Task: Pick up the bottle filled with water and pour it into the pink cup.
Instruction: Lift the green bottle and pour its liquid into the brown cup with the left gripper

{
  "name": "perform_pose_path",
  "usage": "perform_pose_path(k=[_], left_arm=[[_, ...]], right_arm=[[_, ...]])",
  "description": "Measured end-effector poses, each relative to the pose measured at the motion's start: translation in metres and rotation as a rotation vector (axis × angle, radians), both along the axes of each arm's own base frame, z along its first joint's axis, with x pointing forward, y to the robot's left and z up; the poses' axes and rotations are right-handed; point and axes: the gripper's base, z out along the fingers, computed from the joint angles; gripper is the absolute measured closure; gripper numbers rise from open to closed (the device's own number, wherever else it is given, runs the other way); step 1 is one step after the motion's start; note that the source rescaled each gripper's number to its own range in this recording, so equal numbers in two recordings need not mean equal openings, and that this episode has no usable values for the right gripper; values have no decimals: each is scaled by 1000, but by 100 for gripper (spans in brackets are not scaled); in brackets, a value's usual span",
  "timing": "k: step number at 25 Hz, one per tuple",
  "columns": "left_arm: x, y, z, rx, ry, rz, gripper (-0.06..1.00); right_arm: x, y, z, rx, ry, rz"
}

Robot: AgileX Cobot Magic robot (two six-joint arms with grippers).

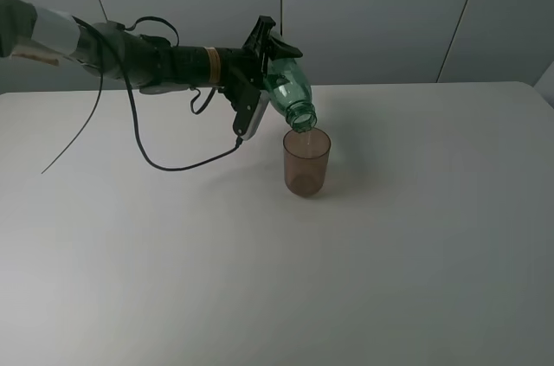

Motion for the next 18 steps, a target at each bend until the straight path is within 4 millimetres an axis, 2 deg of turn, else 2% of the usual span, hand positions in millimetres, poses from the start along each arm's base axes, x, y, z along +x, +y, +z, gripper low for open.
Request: perform_pose_path(k=[9, 18], left_arm=[[2, -3, 11, -11, -34, 0, 94], [2, -3, 12, -1, -58, -7, 94]], right_arm=[[0, 0, 0, 0, 0, 0], [0, 0, 0, 0, 0, 0]])
